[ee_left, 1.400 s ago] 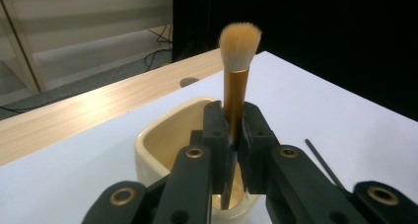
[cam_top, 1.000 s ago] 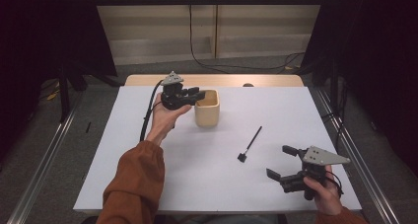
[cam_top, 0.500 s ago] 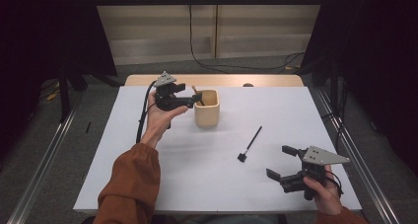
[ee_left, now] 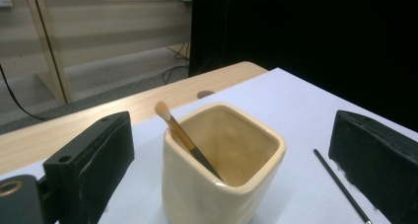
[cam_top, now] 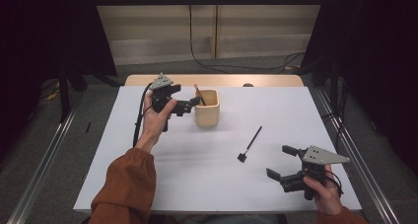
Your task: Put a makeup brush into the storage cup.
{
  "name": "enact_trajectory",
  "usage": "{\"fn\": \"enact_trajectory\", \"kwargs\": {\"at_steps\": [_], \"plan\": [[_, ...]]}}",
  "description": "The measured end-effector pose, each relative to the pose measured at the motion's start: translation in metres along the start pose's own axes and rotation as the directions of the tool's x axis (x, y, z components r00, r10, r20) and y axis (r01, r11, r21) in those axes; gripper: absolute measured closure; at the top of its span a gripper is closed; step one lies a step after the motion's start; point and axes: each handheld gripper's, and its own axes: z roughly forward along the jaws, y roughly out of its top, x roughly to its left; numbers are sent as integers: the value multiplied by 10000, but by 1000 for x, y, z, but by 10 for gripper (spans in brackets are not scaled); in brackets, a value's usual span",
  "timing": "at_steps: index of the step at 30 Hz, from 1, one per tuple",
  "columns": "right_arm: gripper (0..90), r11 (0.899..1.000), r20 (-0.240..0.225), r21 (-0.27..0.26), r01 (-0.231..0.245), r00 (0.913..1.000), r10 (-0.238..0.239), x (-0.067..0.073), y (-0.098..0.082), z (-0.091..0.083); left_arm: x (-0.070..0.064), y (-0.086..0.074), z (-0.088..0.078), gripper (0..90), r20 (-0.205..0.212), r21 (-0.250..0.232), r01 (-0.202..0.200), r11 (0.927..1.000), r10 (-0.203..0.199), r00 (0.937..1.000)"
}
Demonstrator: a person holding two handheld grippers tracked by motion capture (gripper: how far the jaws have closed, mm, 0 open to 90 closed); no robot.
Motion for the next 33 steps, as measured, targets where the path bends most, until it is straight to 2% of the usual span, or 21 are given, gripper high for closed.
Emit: {"fn": "enact_trajectory", "kwargs": {"at_steps": [5,8,21,33], "plan": [[0,10000,13,20,11,10000,-11,0,0,0,-6,2,-9,28,65,-157,-181,9997,182,9998],[0,10000,2,10,1,10000,-1,0,0,0,-9,-2,-13,31,-108,-394,-77,9992,72,9999],[0,10000,23,35,2,10000,-2,0,0,1,-12,-16,-38,34,-167,-275,-91,9996,86,9998],[0,10000,49,60,-10,10000,9,0,0,1,-15,-36,-64,34,-295,-160,-145,9998,140,9995]]}}
